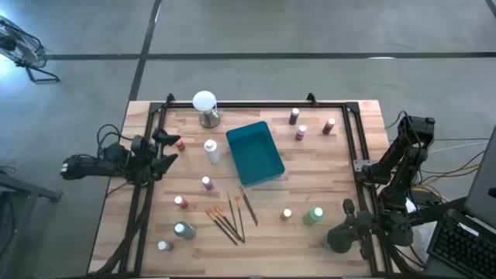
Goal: Pick & Place Paint Supplies
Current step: Put the gold paintbrush into the green cup, then move the green cup to the bottom center of the table
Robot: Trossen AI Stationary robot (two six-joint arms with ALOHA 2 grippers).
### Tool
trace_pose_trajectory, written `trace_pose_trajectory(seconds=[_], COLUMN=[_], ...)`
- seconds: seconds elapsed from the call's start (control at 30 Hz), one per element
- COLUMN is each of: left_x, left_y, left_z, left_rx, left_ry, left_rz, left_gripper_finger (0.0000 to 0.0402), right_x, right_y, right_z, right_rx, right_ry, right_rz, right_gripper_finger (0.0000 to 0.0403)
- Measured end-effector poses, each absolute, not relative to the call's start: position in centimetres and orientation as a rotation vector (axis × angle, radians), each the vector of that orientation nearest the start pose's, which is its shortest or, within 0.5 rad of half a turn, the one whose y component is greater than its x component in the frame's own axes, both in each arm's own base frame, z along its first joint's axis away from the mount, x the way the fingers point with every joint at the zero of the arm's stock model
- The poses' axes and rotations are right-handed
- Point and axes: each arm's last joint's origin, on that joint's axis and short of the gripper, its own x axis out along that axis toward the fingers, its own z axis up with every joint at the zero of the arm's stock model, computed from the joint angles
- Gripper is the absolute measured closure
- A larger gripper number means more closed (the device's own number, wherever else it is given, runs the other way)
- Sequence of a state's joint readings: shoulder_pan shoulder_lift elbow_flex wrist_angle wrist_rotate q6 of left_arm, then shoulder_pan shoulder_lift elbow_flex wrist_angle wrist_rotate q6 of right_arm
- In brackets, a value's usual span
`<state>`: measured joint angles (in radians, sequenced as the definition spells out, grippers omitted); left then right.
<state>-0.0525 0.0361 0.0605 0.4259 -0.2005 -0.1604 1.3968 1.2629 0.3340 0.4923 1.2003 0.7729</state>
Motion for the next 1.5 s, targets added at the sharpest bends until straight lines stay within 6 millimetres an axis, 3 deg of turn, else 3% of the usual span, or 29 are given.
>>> trace_pose_trajectory(seconds=[0.53,0.73,0.93,1.07,1.2,1.3,1.5], left_x=[8.6,8.6,8.6,8.7,8.8,8.8,8.9], left_y=[0.1,0.1,0.1,0.1,0.1,0.1,0.1], left_z=[22.1,22.1,22.1,22.0,21.8,21.6,21.5], left_rx=[-0.21,-0.209,-0.209,-0.208,-0.21,-0.208,-0.176], left_ry=[-0.458,-0.457,-0.457,-0.454,-0.428,-0.408,-0.396], left_rz=[0.11,0.11,0.113,0.113,0.115,0.117,0.124], left_gripper_finger=[0.0046,0.0046,0.0046,0.0046,0.0046,0.0046,0.0046], right_x=[6.2,6.0,5.7,6.0,7.5,9.4,12.7], right_y=[19.5,18.8,16.7,13.8,12.1,13.1,16.7], right_z=[16.9,20.2,25.4,29.0,30.5,31.5,34.1], right_rx=[0.404,0.388,0.353,0.343,0.39,0.399,0.425], right_ry=[0.178,0.126,0.146,0.305,0.637,0.809,0.98], right_rz=[0.142,0.173,0.182,0.096,-0.106,-0.16,-0.19], right_gripper_finger=[0.0269,0.0242,0.0249,0.0271,0.029,0.0301,0.0319])
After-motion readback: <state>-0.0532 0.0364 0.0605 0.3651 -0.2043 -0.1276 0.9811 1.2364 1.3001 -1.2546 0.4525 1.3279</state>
